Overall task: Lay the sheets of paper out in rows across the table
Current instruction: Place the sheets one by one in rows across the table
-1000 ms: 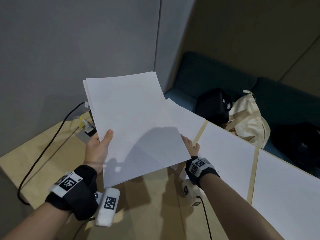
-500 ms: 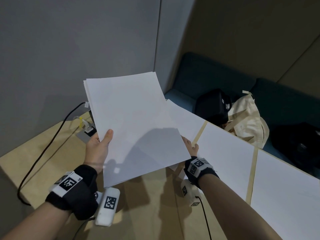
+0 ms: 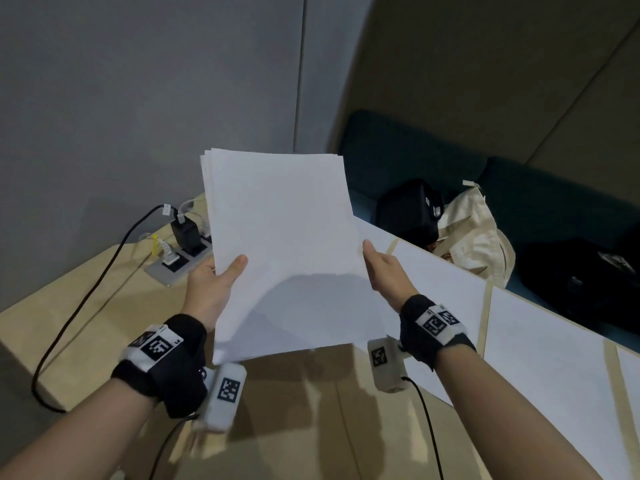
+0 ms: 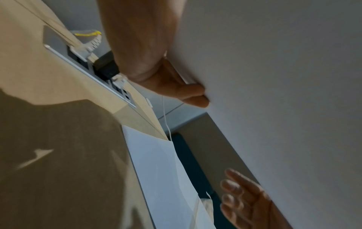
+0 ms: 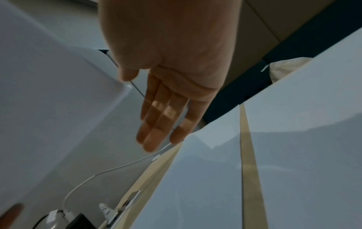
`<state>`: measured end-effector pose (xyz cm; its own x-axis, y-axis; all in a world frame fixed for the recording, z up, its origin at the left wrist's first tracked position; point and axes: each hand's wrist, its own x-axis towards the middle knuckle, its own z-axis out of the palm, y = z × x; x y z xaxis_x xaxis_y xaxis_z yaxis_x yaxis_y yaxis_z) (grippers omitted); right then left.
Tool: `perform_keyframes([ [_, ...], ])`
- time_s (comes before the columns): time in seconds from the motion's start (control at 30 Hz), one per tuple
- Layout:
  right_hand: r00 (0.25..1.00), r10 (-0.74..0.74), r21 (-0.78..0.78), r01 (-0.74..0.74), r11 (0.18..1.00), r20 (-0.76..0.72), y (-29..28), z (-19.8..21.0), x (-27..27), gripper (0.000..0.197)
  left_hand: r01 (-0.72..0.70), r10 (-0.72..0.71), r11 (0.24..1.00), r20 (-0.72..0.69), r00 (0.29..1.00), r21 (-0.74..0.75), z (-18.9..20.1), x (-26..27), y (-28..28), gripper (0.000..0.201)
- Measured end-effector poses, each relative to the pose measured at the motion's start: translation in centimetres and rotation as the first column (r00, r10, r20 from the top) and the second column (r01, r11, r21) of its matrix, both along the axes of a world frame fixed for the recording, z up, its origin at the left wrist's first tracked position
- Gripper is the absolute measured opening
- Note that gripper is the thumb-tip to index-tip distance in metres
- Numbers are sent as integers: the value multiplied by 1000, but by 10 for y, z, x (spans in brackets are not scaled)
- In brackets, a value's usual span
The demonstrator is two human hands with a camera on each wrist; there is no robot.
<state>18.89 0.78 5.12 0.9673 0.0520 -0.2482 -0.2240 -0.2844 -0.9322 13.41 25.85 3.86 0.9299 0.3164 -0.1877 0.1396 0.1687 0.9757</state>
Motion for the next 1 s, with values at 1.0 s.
perform_keyframes([
  [1.0,898,-409,179,380,907,164,-73,6,-130,8,127,-132,991,-115,985,-48,12,-59,-72,13],
])
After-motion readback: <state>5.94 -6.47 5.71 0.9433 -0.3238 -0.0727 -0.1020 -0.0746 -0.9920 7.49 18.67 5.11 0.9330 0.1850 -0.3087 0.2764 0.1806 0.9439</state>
